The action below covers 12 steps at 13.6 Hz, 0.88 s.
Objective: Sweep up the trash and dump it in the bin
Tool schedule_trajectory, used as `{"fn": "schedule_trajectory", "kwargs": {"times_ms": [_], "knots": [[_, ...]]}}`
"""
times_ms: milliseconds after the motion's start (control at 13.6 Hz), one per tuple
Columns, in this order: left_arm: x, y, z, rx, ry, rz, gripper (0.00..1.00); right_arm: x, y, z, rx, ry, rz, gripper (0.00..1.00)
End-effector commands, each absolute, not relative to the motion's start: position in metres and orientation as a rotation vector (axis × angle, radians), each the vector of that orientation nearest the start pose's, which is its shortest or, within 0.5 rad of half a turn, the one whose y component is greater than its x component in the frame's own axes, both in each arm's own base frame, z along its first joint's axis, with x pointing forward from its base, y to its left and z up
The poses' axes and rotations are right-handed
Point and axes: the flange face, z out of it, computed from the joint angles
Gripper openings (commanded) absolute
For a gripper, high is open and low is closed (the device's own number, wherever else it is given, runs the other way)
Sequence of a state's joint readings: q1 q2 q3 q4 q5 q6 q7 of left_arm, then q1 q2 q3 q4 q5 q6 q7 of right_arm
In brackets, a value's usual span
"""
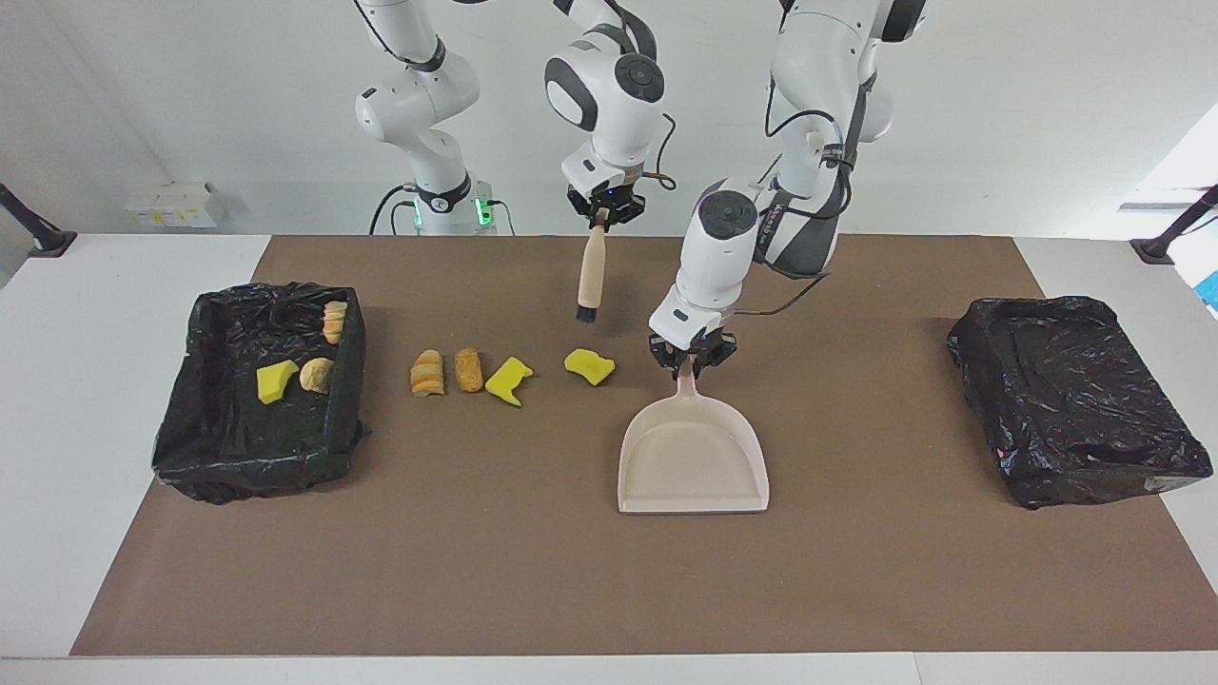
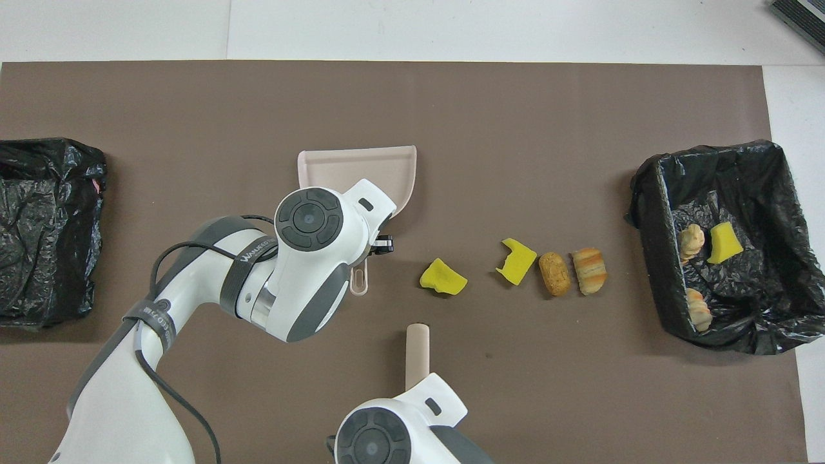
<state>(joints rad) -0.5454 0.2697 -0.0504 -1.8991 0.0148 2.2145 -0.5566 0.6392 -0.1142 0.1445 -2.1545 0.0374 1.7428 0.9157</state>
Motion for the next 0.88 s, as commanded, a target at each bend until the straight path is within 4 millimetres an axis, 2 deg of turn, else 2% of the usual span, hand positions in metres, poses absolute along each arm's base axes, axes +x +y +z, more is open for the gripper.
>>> {"fn": "schedule_trajectory", "kwargs": {"times_ms": [0,73,147,293,367,440,660,806], "knots": [[0.518,-0.334,0.395,-3.097,0.228,-0.079,0.01,0.357,0.296,0.438,-3.413,0.171,0.335,0.00],[0.519,-0.330,0.401,-3.068,0.371,-0.049,0.01,0.370,0.274,0.437,-3.447,0.141,0.323,0.00],[0.523,-0.320,0.411,-3.040,0.493,-0.019,0.01,0.385,0.251,0.445,-3.447,0.142,0.291,0.00],[0.520,-0.306,0.423,-2.988,0.688,0.035,0.01,0.408,0.220,0.442,-3.433,0.082,0.288,0.00],[0.518,-0.299,0.427,-2.956,0.788,0.075,0.01,0.419,0.198,0.437,-3.443,0.051,0.286,0.00],[0.518,-0.291,0.430,-2.917,0.905,0.108,0.01,0.426,0.179,0.431,-3.449,-0.063,0.281,0.00],[0.516,-0.282,0.428,-2.793,1.225,0.183,0.01,0.450,0.109,0.412,-3.439,-0.204,0.235,0.00],[0.512,-0.274,0.430,-2.598,1.488,0.235,0.00,0.457,0.055,0.396,-3.391,-0.324,0.213,0.00]]}}
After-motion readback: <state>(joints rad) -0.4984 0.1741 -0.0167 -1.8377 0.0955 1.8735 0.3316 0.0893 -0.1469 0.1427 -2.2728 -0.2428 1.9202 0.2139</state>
